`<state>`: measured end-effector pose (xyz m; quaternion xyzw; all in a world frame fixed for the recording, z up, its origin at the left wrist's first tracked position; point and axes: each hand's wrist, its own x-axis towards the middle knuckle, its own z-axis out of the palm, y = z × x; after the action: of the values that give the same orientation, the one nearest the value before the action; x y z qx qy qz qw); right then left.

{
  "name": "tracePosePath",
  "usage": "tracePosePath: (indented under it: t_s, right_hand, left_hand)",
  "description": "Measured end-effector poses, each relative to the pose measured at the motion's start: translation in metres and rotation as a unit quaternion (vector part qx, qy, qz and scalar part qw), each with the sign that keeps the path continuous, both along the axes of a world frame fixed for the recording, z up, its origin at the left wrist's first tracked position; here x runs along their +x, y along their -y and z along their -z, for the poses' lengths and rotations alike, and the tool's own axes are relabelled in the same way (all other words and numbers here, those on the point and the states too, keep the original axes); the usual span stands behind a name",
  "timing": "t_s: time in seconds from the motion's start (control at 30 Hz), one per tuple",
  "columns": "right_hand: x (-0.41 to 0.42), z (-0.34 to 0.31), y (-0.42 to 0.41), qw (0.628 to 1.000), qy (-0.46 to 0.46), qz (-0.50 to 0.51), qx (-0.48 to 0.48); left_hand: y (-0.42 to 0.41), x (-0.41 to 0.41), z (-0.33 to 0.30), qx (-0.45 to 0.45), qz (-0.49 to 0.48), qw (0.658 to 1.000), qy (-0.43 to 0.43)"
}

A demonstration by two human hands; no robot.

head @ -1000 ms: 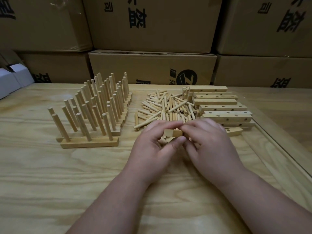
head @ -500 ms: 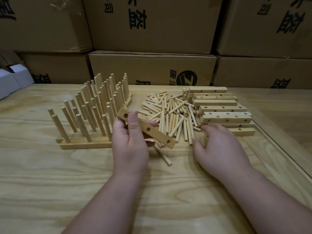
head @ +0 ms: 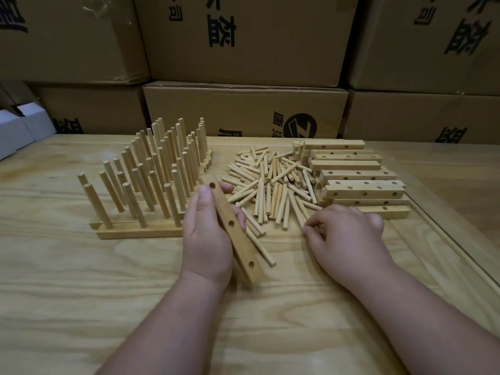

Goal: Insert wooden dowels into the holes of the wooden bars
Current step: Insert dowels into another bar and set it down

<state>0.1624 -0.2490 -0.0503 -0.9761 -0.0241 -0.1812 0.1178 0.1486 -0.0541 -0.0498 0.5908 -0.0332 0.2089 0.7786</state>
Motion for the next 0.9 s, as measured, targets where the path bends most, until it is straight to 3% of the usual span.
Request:
tracePosePath:
  t_s: [0.2, 0.47, 0.9]
  right_hand:
    - [-0.0001, -0.0001, 0.0005, 0.998, -0.033, 0.014, 0.053]
    - [-0.0023, -0.0010, -0.0022, 0.995, -0.050, 0.051, 0.064]
    - [-0.0008, 0.0018, 0.0002, 0.993, 0.019, 0.017, 0.119]
  left_hand:
    - [0.0057, -0.0030, -0.0013, 0.048, 0.132, 0.990, -0.022]
    - [0.0062, -0.0026, -0.0023, 0.068, 0.127, 0.988, -0.058]
    - [0.0098, -0.0060, -0.0044, 0.103, 0.195, 0.972, -0.083]
